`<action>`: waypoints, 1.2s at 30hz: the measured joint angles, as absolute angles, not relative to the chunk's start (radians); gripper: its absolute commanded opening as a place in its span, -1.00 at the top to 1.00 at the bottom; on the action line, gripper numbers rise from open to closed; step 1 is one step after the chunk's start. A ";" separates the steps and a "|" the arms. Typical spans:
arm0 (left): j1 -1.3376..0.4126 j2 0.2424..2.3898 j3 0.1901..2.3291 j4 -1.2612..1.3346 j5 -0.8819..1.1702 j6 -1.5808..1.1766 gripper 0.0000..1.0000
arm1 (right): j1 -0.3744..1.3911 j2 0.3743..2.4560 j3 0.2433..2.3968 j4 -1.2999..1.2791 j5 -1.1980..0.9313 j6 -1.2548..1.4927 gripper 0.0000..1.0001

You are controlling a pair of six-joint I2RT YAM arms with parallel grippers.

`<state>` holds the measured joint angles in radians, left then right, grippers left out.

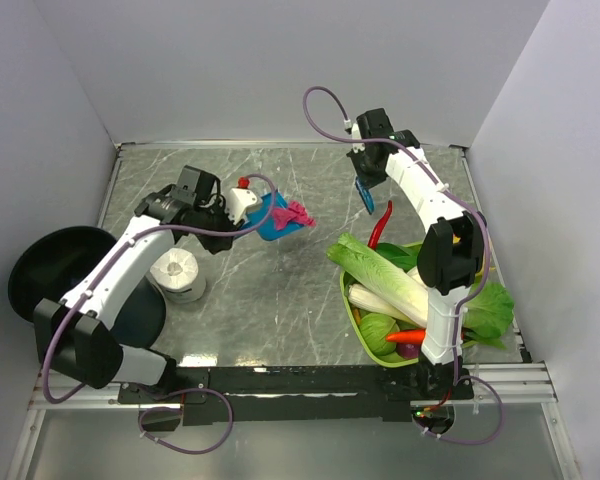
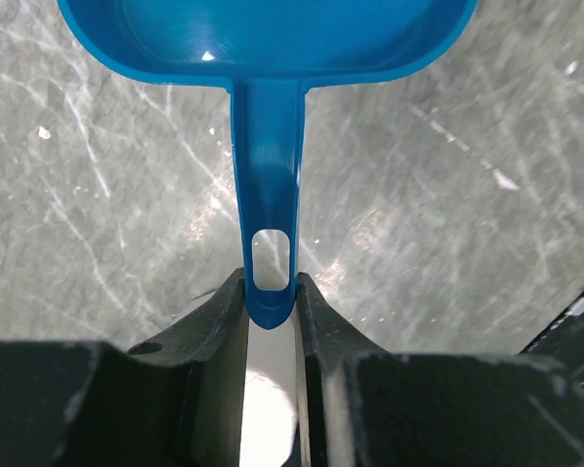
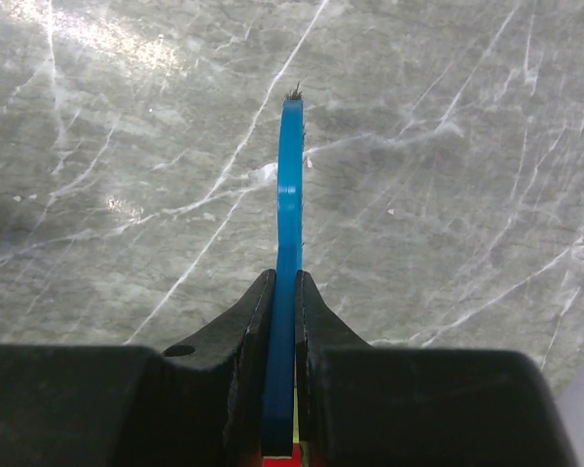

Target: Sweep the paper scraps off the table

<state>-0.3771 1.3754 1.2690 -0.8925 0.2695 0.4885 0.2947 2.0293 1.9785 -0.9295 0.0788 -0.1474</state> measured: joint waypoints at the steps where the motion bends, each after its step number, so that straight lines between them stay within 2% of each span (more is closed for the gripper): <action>1: -0.375 1.367 1.264 -0.886 0.279 0.476 0.98 | 0.295 2.029 1.979 -0.929 0.075 -0.147 1.00; 10: -0.355 1.314 1.261 -0.847 0.327 0.401 0.98 | 0.298 2.029 1.979 -0.930 0.051 -0.147 1.00; 20: -0.252 1.319 1.328 -0.752 0.379 0.275 0.98 | 0.304 2.029 1.979 -0.933 0.034 -0.146 1.00; 26: -0.237 1.347 1.331 -0.617 0.446 0.134 0.98 | 0.305 2.029 1.978 -0.936 0.032 -0.146 1.00; 31: -0.259 1.362 1.197 -0.375 0.407 0.039 0.98 | 0.305 2.029 1.975 -0.936 0.031 -0.146 1.00; 36: -0.281 1.483 1.282 -0.302 0.352 0.036 0.98 | 0.305 2.029 1.975 -0.935 0.029 -0.147 1.00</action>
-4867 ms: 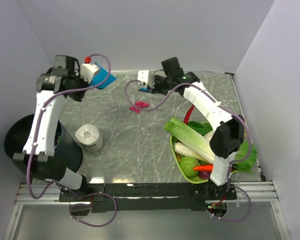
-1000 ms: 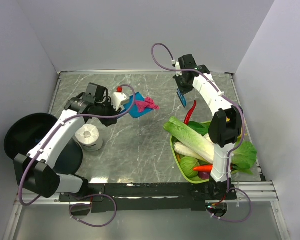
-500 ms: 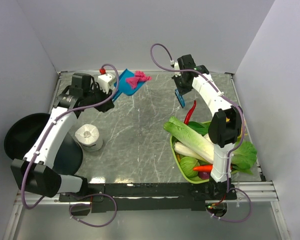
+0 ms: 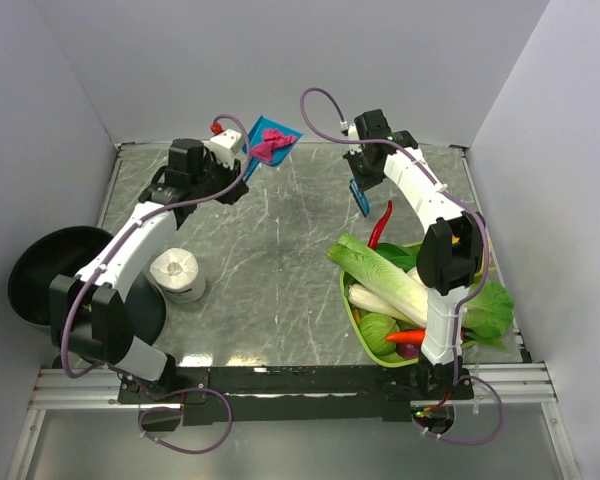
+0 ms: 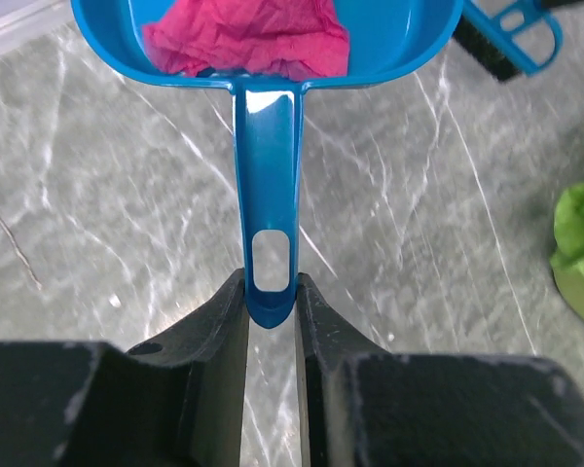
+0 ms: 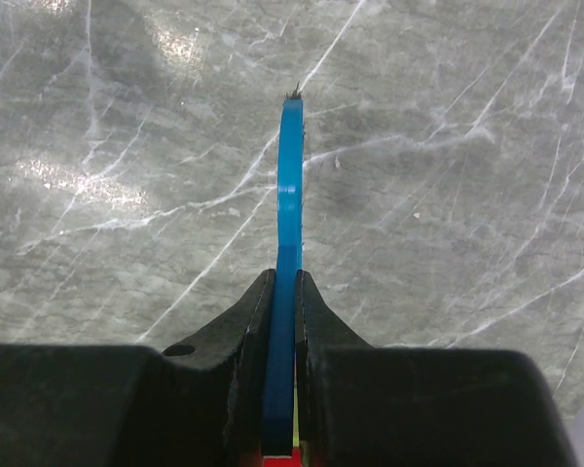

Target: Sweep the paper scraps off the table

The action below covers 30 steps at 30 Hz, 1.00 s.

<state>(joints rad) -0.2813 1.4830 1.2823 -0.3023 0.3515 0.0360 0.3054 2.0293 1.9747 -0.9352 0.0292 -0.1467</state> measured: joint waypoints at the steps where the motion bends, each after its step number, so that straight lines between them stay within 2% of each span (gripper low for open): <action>1: -0.281 1.490 1.291 -0.291 0.349 0.034 0.98 | 0.305 2.029 1.974 -0.936 0.029 -0.147 1.00; 8: -0.280 1.489 1.369 -0.293 0.329 0.041 0.99 | 0.305 2.029 1.973 -0.936 0.029 -0.147 1.00; 16: -0.226 1.429 1.364 -0.346 0.245 0.039 0.99 | 0.305 2.029 1.977 -0.936 0.017 -0.143 1.00; 30: -0.028 1.244 1.446 -0.525 -0.038 0.146 0.98 | 0.305 2.049 1.990 -0.945 -0.024 -0.120 1.00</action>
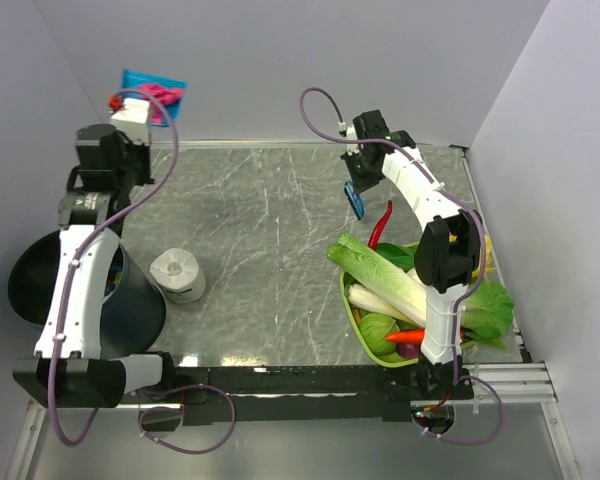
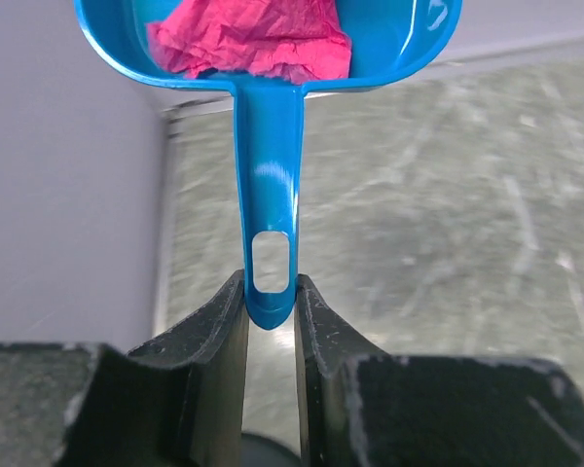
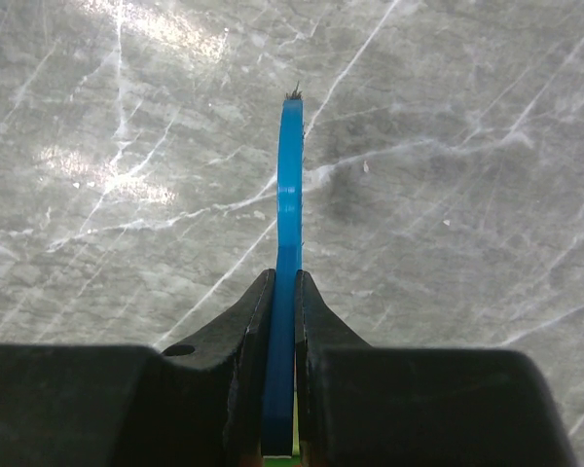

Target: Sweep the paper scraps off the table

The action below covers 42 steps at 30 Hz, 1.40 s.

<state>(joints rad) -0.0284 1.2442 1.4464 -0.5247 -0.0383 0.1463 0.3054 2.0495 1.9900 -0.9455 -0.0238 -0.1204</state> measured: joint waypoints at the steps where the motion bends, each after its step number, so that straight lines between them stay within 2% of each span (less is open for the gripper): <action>1: -0.006 1.234 1.458 -0.543 -0.053 0.154 0.98 | 0.305 2.055 1.993 -0.945 -0.028 -0.120 1.00; 8: 0.105 1.195 1.557 -0.659 -0.150 0.172 0.98 | 0.309 2.069 1.995 -0.957 -0.053 -0.109 1.00; 15: 0.178 1.116 1.558 -0.760 -0.290 0.238 0.98 | 0.316 2.071 1.996 -0.965 -0.079 -0.098 1.00; 24: 0.196 0.989 1.517 -0.904 -0.475 0.345 0.98 | 0.319 2.080 1.996 -0.982 -0.121 -0.092 1.00; 35: 0.204 0.905 1.509 -1.227 -0.661 0.404 0.98 | 0.331 2.124 1.997 -0.994 -0.144 -0.079 1.00; 42: 0.204 0.758 1.338 -1.330 -0.741 0.563 0.98 | 0.349 2.132 1.997 -0.997 -0.162 -0.075 1.00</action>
<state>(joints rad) 0.2039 0.7582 1.3384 -1.3304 -0.7410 0.5632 0.3492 2.1323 1.9968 -0.9970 -0.1619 -0.0746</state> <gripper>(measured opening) 0.251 0.163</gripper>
